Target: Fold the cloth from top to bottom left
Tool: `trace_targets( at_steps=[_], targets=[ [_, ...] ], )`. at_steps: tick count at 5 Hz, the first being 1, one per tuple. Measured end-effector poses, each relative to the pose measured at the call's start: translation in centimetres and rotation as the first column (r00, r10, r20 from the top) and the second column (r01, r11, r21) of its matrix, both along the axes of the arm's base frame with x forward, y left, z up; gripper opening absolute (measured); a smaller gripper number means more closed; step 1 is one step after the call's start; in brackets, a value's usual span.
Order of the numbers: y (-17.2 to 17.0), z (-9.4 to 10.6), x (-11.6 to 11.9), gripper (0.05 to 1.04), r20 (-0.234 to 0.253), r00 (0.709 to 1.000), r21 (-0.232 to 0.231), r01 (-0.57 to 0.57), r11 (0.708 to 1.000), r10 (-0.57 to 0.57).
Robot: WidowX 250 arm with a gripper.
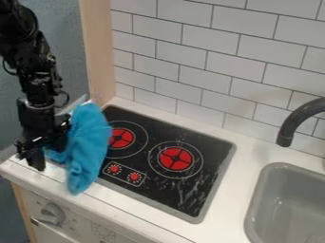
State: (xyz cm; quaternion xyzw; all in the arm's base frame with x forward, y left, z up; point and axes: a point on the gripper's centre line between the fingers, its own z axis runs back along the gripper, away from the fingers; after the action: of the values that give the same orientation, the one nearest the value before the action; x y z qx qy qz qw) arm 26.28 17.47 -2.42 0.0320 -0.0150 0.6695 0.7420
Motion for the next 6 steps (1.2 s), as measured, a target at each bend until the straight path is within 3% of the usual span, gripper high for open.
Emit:
trace_targets(
  at_steps=[1, 4, 6],
  targets=[
    [-0.4, 2.0, 0.4, 1.015, 0.058, 0.998, -0.006, 0.029, 1.000, -0.029],
    [-1.2, 8.2, 0.8, 0.999, 0.209, 0.977, -0.028, 0.046, 0.999, -0.040],
    [-1.5, 13.3, 0.6, 0.999, 0.369, 0.929, -0.038, 0.010, 0.999, 0.005]
  ],
)
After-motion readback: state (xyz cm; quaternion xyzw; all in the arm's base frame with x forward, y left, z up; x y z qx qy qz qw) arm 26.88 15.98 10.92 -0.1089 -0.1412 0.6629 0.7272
